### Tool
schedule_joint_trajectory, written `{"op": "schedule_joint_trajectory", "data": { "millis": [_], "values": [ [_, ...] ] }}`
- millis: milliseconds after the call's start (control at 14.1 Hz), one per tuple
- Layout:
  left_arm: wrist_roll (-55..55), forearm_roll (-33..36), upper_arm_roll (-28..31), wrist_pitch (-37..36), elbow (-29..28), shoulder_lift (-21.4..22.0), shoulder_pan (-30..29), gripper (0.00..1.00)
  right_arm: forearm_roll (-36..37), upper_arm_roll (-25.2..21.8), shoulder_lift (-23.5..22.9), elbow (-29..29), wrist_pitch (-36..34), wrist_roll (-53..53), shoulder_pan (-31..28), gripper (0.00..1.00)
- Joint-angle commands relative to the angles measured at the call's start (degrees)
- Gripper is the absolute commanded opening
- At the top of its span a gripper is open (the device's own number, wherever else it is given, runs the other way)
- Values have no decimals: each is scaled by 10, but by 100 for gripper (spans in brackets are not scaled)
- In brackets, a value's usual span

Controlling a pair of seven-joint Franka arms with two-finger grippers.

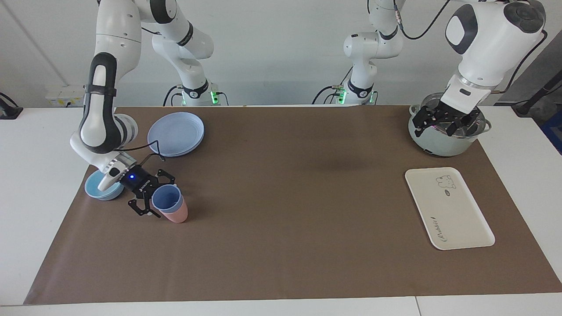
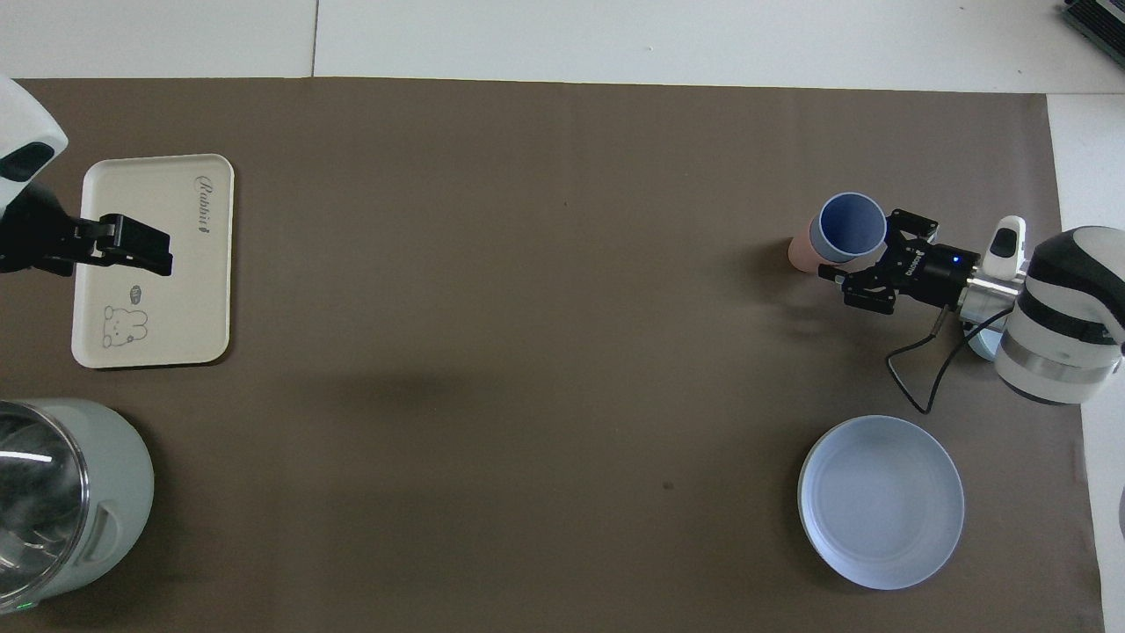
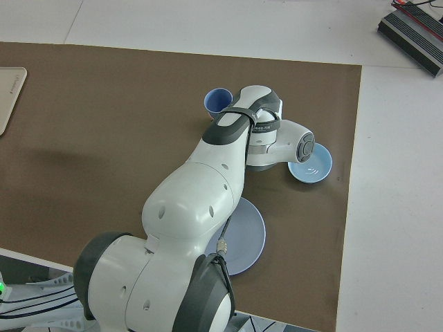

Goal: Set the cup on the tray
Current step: 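Grasp the nested cups with the right gripper and lift them, then carry the cups toward center while the left gripper grasps the blue cup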

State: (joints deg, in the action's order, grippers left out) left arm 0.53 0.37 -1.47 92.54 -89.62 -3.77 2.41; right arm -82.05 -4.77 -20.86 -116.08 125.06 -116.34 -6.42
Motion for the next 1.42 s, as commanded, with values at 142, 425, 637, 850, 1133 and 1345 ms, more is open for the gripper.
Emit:
{"op": "schedule_joint_trajectory", "data": {
  "millis": [142,425,637,850,1133,1345],
  "values": [
    [-5,-8,0,-3,-14,14,-4,100,-29,2,6,-11,13,-22,5,100],
    [-4,-7,0,-3,-14,14,-1,100,-57,5,2,-6,28,-66,14,36],
    [-4,-8,0,-4,-15,15,3,100,-74,6,5,-6,50,-78,19,0],
    [-4,-8,-4,8,-37,25,6,100,-60,6,39,-5,77,-16,38,0],
    [1,-17,-8,47,-78,42,27,100,24,6,91,-6,111,103,66,0],
    [60,-118,-7,93,-89,42,36,100,166,7,131,0,106,252,66,0]
  ]
}}
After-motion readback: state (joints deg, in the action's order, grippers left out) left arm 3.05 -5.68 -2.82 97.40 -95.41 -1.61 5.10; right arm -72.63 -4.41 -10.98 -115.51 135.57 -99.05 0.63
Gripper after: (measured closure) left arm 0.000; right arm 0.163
